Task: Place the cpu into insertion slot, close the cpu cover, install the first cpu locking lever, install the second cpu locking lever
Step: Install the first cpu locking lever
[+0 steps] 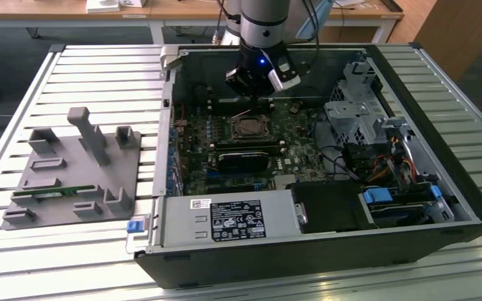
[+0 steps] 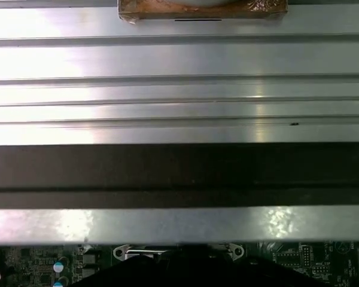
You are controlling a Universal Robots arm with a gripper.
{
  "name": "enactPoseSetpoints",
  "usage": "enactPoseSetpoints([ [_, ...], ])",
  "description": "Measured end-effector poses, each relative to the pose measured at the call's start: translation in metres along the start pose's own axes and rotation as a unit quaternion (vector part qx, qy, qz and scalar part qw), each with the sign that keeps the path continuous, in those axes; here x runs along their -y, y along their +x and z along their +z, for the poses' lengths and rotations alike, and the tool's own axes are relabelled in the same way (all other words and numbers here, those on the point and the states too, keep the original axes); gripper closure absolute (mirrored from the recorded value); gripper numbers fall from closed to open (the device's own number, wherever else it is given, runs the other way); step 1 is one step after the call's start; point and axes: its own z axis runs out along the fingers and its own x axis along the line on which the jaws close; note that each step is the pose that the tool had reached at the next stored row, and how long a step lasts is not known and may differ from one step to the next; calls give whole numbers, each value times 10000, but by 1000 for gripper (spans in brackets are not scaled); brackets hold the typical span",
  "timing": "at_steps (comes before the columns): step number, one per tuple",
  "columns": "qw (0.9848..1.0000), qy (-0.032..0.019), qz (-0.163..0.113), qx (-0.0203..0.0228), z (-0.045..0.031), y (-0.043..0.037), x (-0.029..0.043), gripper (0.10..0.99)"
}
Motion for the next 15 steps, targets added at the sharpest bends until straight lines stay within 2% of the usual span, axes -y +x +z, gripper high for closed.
enactPoseSetpoints([
  [15, 10000, 27, 0, 0, 179, -50, 16, 980],
])
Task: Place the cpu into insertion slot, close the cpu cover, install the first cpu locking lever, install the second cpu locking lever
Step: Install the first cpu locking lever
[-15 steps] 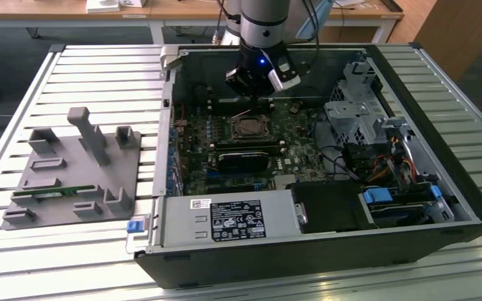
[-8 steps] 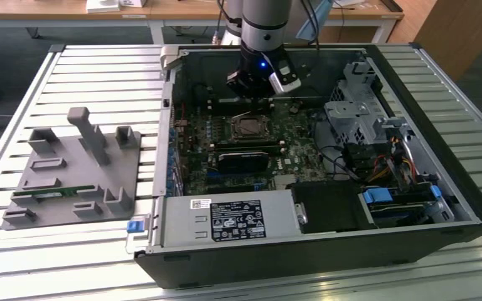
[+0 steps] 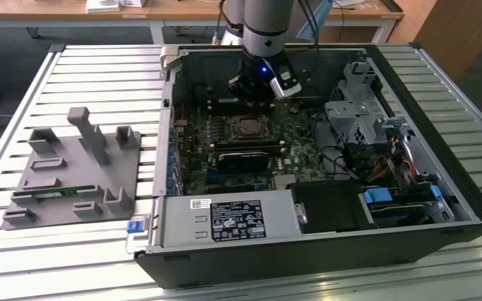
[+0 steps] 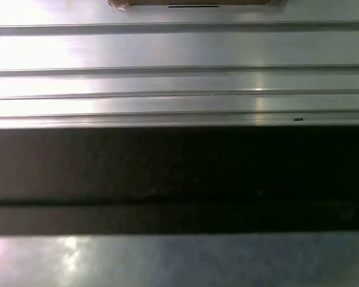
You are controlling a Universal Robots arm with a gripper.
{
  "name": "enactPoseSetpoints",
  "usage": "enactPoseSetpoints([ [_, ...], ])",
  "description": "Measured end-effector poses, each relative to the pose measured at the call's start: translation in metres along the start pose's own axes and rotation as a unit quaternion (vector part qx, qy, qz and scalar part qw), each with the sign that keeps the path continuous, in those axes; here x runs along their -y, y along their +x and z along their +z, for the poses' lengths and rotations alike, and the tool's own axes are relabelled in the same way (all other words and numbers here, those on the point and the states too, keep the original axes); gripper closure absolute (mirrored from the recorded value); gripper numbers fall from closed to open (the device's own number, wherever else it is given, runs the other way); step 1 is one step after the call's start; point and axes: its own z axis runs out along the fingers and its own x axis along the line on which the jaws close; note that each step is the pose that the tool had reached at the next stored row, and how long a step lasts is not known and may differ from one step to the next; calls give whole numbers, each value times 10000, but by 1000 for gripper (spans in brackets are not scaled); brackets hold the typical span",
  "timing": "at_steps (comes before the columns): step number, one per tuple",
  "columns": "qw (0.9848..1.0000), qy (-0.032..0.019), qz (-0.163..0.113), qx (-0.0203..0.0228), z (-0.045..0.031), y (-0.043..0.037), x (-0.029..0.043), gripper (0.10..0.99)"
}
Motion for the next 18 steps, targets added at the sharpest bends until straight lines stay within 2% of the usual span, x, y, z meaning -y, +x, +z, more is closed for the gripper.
enactPoseSetpoints([
  [4, 10000, 13, 0, 1, 29, -5, 3, 980],
  [11, 10000, 17, 0, 2, 20, -5, 2, 980],
  [16, 10000, 49, -1, 3, 19, -5, 1, 980],
  [18, 10000, 82, 0, 4, 22, -4, 0, 980],
])
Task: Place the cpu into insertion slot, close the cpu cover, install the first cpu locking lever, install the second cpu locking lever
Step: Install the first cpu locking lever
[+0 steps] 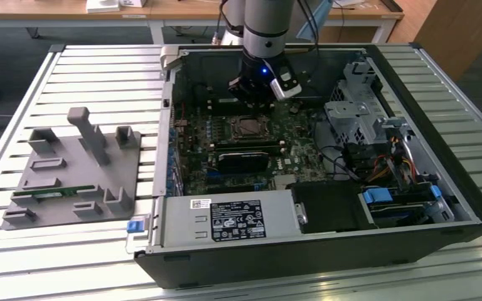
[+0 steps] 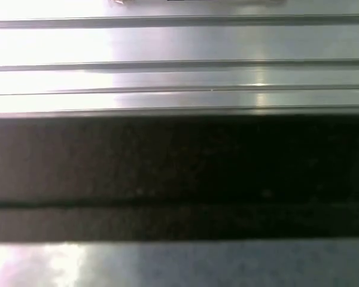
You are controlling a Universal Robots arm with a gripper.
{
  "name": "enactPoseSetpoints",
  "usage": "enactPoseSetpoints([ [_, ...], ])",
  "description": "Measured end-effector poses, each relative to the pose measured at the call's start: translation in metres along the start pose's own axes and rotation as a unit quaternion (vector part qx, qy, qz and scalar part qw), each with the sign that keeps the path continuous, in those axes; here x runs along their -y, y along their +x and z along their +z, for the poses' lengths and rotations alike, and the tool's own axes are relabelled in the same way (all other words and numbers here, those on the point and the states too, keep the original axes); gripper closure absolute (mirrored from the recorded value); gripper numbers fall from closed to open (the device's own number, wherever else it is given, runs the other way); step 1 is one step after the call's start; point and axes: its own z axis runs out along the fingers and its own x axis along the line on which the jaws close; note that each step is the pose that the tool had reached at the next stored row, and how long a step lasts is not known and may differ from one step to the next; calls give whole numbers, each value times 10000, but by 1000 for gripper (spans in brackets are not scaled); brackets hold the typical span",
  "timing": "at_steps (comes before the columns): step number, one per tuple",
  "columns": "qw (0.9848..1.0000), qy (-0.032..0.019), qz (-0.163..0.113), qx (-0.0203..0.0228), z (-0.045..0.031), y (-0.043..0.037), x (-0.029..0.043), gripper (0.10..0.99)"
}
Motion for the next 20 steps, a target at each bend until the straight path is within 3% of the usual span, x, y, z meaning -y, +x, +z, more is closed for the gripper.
enactPoseSetpoints([
  [5, 10000, 82, -1, 2, 14, 0, -8, 980],
  [18, 9999, 104, -2, 5, 24, -2, -21, 980],
  [20, 9999, 128, -1, 5, 25, -2, -22, 980],
])
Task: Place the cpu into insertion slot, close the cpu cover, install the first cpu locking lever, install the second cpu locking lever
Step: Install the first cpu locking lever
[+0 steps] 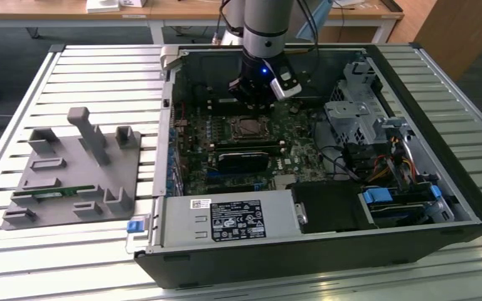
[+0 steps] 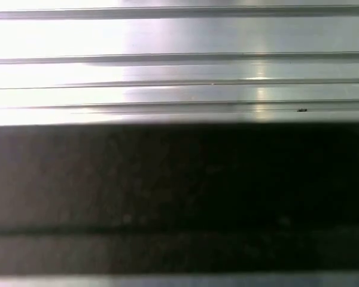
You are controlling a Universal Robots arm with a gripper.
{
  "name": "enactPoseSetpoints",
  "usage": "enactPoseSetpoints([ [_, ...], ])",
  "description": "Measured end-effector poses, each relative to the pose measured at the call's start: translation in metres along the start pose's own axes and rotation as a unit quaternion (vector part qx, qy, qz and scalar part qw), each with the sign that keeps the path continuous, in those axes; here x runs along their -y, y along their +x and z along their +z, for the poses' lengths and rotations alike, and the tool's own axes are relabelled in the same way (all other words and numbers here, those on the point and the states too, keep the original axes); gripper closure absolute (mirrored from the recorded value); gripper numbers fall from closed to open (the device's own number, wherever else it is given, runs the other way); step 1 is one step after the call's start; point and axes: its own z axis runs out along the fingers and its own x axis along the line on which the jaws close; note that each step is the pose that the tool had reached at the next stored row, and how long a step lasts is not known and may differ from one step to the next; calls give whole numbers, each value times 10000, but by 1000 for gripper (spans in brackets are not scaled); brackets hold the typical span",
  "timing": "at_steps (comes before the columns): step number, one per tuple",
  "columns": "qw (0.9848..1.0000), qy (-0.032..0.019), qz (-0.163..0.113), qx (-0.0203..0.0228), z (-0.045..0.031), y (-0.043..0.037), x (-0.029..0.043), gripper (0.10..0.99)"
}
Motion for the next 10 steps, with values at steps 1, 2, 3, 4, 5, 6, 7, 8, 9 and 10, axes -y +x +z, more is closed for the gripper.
enactPoseSetpoints([
  [1, 10000, 14, 0, 0, 2, -1, -2, 980],
  [2, 10000, 28, -1, 1, 5, -3, -4, 980],
  [3, 10000, 43, -1, 1, 9, -5, -6, 980],
  [4, 10000, 57, -1, 1, 14, -8, -9, 980],
  [5, 10000, 67, -1, 0, 18, -11, -12, 980],
  [6, 10000, 70, -1, -2, 21, -15, -14, 980],
  [7, 10000, 69, -1, -1, 22, -17, -15, 980],
  [8, 10000, 63, -1, -1, 23, -19, -15, 980],
  [9, 10000, 46, -1, -1, 24, -20, -15, 980],
  [10, 10000, 19, -1, -1, 25, -22, -16, 980],
])
